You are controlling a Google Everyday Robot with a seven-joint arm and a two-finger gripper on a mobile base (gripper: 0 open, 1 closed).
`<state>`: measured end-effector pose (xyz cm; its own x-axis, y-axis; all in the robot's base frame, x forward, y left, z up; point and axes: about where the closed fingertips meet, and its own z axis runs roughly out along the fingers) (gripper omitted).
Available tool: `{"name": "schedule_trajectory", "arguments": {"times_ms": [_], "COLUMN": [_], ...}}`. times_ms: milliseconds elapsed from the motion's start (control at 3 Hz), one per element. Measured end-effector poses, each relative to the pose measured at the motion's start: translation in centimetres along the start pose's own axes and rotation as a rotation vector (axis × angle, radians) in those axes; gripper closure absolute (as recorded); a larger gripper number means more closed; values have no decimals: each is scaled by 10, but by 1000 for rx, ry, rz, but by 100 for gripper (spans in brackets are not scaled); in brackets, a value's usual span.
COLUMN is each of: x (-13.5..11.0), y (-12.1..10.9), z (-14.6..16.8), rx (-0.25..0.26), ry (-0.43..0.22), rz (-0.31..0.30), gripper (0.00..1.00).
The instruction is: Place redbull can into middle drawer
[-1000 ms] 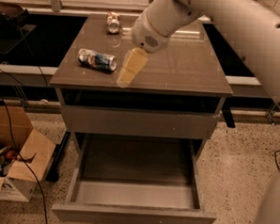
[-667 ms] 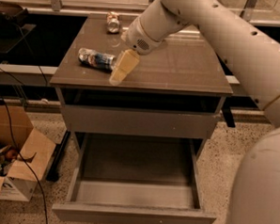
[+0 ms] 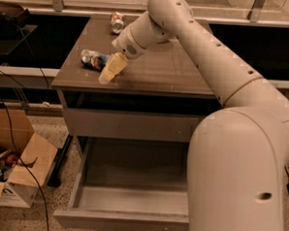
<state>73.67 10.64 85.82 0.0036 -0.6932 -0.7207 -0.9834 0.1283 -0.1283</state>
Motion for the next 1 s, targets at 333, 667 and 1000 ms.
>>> {"name": "schedule_trajectory", "arguments": {"times_ms": [333,667,1000], "x": [2,9,14], "y": [-12,-16,-15], "z": [25,36,35], "rx": [-36,-53,-59], "ry": [-14,1,11], "rz": [29,53,68], "gripper": [18,42,66]}}
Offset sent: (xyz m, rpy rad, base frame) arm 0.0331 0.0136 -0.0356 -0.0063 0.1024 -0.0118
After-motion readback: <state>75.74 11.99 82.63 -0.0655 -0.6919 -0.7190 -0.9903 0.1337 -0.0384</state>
